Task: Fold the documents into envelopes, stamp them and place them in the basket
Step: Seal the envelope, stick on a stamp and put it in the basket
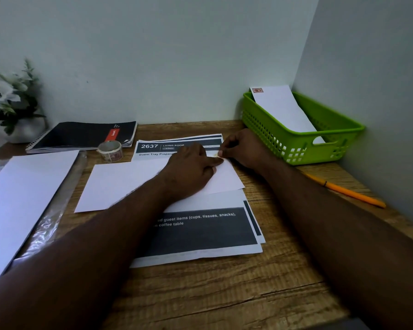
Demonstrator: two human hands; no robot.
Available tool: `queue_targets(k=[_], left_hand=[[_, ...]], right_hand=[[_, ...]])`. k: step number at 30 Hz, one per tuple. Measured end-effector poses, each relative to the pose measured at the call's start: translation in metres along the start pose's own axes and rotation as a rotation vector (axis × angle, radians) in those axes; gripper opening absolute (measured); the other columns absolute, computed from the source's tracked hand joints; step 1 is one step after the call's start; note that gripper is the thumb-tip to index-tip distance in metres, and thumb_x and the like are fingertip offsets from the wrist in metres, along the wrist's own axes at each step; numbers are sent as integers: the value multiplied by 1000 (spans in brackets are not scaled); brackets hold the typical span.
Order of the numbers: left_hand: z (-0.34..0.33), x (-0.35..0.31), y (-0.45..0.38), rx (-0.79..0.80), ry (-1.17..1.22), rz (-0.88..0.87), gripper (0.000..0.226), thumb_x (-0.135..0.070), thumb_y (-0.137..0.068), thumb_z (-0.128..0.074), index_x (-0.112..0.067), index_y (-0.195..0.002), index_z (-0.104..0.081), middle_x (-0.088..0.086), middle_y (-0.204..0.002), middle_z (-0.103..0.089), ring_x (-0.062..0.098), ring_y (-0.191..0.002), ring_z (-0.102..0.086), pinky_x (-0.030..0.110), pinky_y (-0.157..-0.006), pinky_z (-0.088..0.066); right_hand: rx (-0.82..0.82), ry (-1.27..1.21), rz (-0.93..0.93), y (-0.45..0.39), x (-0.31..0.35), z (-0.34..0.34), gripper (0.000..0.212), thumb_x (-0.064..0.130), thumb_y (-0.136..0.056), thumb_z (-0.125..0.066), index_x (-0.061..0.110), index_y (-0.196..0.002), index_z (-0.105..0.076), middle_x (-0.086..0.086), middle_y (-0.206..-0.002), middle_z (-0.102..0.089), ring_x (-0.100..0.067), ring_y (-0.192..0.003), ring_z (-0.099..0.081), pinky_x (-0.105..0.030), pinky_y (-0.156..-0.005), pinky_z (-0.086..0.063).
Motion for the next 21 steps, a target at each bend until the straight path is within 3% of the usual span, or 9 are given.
queue_targets(k=[6, 9, 11, 15, 19, 21], left_hand=[[-1, 0, -1, 18, 6, 0, 37, -35, -99, -41, -41, -135, -49, 0, -124, -46, 24, -119, -39, 31, -96, -29], [-1, 0, -2, 37, 12, -2, 38, -36, -100, -41, -41, -136, -48, 0, -125, -46, 24, -118, -39, 30, -95, -29], [-2, 1, -1, 49, 13, 0, 38, -35, -100, -41, -42, -136, -48, 1, -125, -46, 25, -117, -40, 31, -95, -30], [-1, -1, 2, 34, 19, 9, 37, -35, -99, -41, -42, -135, -49, 1, -126, -46, 26, -117, -41, 32, -97, -30], [0, -1, 4, 14, 28, 7, 36, -35, -99, -43, -41, -133, -51, 1, -124, -46, 26, -116, -41, 31, -98, -30], [0, 0, 4, 7, 30, 7, 36, -35, -98, -43, -41, -132, -53, 1, -124, -47, 27, -117, -41, 32, -98, -30]], right_hand=[[-21, -17, -64, -3, -6, 0, 15, 13, -67, -82, 3, -72, -71, -9, -72, -71, -17, -67, -65, -36, -68, -55], [-57, 9, -66, -6, -8, 0, 18, 14, -68, -82, 3, -67, -68, -8, -65, -69, -14, -57, -60, -33, -57, -49], [-94, 67, -38, -6, -4, 0, 22, 15, -72, -79, 7, -61, -62, -3, -59, -62, -10, -53, -53, -27, -54, -42], [-159, 203, 14, -5, 4, 2, 32, 21, -79, -73, 21, -56, -50, -3, -66, -60, -17, -64, -55, -31, -60, -41], [-43, -29, 7, -3, -4, 2, 21, 24, -75, -79, 9, -70, -64, -2, -69, -65, -12, -63, -57, -29, -59, -44], [1, -13, 8, -2, -4, -1, 27, 27, -67, -84, 9, -77, -66, -3, -71, -66, -10, -62, -57, -28, -59, -45]])
Point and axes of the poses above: each hand's wrist, its own y-axis away from the middle knuckle, its own z-axis out of the back of the hand, x = y × z, the point moved 10 cm from there along -y, towards the middle knuckle
